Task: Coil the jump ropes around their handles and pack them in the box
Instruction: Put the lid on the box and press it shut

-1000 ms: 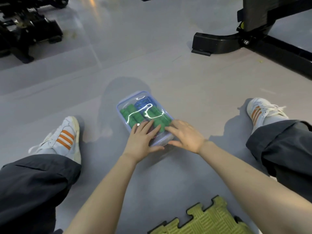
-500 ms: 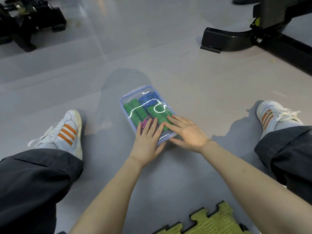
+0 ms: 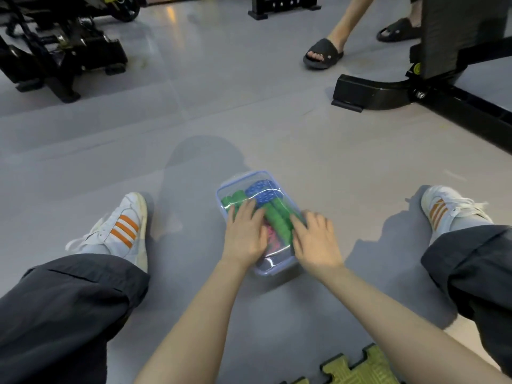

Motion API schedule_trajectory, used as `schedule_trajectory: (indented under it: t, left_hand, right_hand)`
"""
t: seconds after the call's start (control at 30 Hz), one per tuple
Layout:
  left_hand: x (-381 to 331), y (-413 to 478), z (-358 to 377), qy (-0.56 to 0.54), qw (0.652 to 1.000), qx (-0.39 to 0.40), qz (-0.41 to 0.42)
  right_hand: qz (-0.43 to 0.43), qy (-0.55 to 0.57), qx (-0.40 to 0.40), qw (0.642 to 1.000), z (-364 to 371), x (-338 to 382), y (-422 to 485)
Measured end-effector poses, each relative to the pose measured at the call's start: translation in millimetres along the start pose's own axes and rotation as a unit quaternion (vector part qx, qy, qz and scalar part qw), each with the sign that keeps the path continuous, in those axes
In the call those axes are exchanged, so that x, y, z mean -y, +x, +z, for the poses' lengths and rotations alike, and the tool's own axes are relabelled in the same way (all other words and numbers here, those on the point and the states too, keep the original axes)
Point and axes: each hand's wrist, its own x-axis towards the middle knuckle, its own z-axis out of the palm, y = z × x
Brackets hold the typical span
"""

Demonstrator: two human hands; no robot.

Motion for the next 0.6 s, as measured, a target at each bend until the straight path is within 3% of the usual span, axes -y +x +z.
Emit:
schedule_trajectory:
  t: [0.1,0.27,0.43,0.5,0.6]
  left_hand:
    - [14.1,12.6,-1.0,0.045,0.989,0.109,-0.095]
    - [4.4,3.7,2.9,0.090,0.985,0.096,-0.115]
    - [-0.7,14.1,0.4,0.147,0.984,0.055,-0.084]
    - [6.8,26.9,-4.9,0.194,0.976,0.085,-0.055]
    - [14.3,26.6,-1.4,0.162,0.975,0.144,-0.036]
  right_hand:
    - [-0.075,0.002,0.028,0.997,7.5,2.1,-19.6]
    - [-0.104,-0.054,0.093,0.989,-8.0,-25.9,11.7]
    - [-0.040,-0.014,0.144,0.989,-19.9,-6.3,4.3]
    - [-0.015,-0.027,0.165,0.986,-8.1,8.2,-11.3]
    - [-0.020,-0.055,0.171,0.984,2.3,9.2,-15.6]
